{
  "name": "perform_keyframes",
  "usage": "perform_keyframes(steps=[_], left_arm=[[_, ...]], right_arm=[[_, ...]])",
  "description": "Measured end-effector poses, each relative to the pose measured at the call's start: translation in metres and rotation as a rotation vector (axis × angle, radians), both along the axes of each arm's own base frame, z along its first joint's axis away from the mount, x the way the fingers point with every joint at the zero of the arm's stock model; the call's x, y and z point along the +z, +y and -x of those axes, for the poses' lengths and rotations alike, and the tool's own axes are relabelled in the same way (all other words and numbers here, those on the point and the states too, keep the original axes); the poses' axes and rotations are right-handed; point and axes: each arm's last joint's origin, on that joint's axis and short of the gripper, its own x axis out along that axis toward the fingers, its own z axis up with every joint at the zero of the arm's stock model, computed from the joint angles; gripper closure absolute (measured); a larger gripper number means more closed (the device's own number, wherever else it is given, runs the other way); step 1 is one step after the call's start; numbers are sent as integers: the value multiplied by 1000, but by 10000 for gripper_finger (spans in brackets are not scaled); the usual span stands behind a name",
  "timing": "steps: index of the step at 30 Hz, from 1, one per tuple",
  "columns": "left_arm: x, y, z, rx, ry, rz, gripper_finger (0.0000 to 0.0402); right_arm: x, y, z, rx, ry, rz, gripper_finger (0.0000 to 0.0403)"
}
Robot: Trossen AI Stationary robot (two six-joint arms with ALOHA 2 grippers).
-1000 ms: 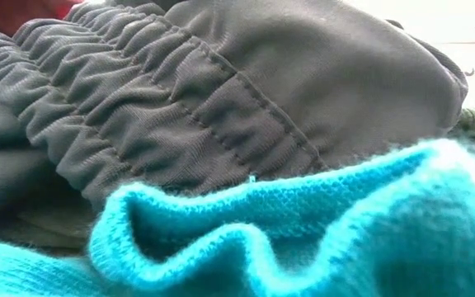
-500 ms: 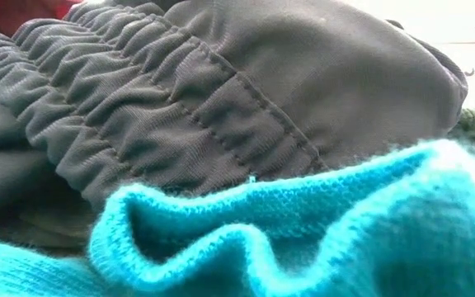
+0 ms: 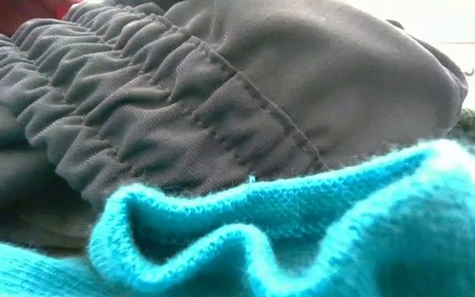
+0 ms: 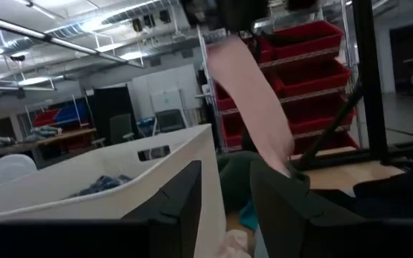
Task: Sort clothes
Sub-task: Put the right pink sock into the white laundry bin
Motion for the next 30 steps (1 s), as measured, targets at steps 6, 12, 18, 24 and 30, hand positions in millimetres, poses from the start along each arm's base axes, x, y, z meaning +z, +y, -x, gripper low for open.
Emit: perform_keyframes(steps=[6,12,18,24,30], left_arm=[[0,0,0,0,-3,-1,275],[2,0,0,-1,-18,3,275],[2,0,0,-2,-18,6,275],[1,0,0,-11,-14,6,275],[0,1,0,15,-15,133,275]], right_arm=[[37,-40,12,-67,-163,90,402],[68,-87,29,-163,-326,169,403],[85,-128,39,-243,-454,240,403],[74,-160,44,-255,-430,136,403],[21,-181,34,-270,-219,-40,400]])
